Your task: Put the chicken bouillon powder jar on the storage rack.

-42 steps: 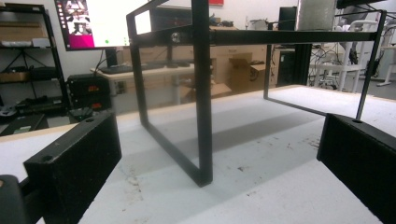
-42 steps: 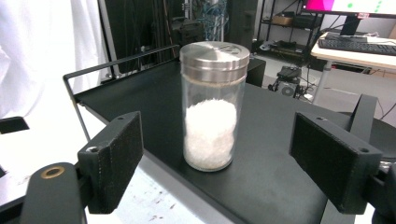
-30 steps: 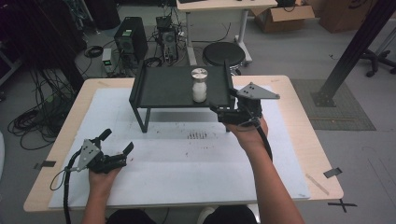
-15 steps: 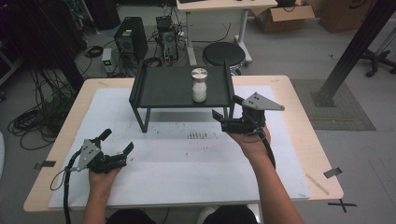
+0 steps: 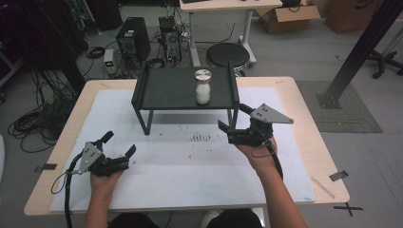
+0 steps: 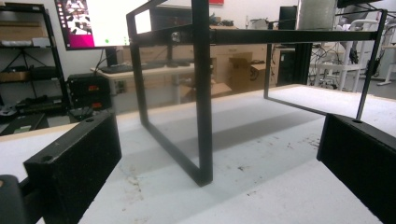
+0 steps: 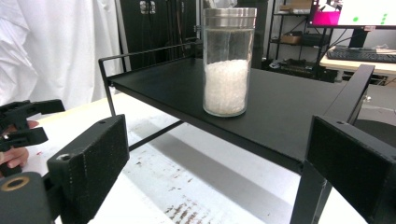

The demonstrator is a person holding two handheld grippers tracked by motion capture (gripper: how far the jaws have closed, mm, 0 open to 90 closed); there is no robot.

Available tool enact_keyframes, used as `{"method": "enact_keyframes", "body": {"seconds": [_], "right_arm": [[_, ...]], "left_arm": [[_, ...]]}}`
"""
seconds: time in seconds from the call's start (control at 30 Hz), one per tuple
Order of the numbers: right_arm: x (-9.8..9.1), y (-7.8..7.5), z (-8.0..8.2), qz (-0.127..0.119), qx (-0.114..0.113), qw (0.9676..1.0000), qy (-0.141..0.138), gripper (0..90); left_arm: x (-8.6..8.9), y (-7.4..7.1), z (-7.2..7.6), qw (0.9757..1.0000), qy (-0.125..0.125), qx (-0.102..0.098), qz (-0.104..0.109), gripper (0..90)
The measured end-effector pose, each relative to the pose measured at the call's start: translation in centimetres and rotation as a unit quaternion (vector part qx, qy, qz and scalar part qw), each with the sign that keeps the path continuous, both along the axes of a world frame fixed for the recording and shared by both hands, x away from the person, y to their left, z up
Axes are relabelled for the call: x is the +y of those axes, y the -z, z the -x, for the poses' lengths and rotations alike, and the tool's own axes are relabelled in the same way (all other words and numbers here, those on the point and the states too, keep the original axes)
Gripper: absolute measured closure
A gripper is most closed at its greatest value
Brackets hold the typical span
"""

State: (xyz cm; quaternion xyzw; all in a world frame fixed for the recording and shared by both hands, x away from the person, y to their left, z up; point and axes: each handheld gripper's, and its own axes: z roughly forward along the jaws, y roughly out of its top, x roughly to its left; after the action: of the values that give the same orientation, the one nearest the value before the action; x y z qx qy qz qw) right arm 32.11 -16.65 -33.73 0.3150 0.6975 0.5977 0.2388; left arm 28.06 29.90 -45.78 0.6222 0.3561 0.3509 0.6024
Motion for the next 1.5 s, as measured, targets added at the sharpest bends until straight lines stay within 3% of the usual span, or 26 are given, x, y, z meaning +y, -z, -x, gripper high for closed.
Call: {"method": "enact_keyframes", "body": {"seconds": [0.47,0.87,1.5], "right_arm": [[-0.9,2.8,1.2,-0.016,-0.013,0.9998,-0.007,2.7],[-1.3,6.9,1.7,-0.024,-0.001,0.9997,0.000,0.0],[-1.3,11.2,1.8,-0.028,0.014,0.9995,0.011,0.0]], "left_arm": [[0.0,0.0,0.0,1.0000,0.000,0.000,-0.001,0.2],[0.0,0.0,0.0,1.0000,-0.001,0.000,-0.001,0.2],[0.0,0.0,0.0,1.0000,0.000,0.000,0.000,0.2]]}}
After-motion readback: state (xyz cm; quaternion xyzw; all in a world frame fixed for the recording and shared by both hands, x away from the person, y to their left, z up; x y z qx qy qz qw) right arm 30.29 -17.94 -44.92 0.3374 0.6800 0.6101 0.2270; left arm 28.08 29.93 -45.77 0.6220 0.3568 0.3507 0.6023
